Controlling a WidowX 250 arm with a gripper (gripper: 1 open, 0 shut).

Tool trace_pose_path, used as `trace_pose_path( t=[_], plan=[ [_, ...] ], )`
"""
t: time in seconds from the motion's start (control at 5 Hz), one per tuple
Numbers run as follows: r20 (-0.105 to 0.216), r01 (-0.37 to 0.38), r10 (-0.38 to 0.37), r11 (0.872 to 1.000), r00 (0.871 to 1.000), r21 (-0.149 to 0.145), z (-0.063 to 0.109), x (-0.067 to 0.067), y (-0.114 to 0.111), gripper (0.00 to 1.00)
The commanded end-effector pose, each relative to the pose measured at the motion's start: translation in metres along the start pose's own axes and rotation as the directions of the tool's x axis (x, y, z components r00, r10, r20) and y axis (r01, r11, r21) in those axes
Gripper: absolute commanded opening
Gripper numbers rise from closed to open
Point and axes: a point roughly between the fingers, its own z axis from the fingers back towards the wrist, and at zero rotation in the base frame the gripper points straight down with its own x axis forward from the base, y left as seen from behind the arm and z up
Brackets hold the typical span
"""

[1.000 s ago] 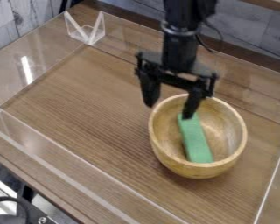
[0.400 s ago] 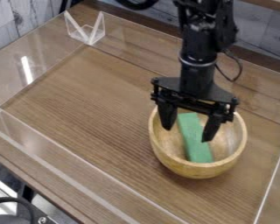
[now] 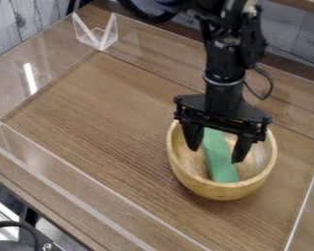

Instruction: Move green stick from inside the wooden bowl to the table next to it

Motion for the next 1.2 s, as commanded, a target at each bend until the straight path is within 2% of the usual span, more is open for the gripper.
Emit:
trace_pose_path(
  t=[0.0,0.4,1.0],
  plan=[
    [0.053,-0.013,0.014,1.000,0.998,-0.024,0.001,0.012,-0.002,1.00],
    [0.078,-0.045,0.048,0.998,0.996,-0.045,-0.006,0.021,0.002,1.00],
    [0.098,-0.082,0.087,0.995,0.991,-0.054,-0.007,0.025,0.004,1.00]
  ],
)
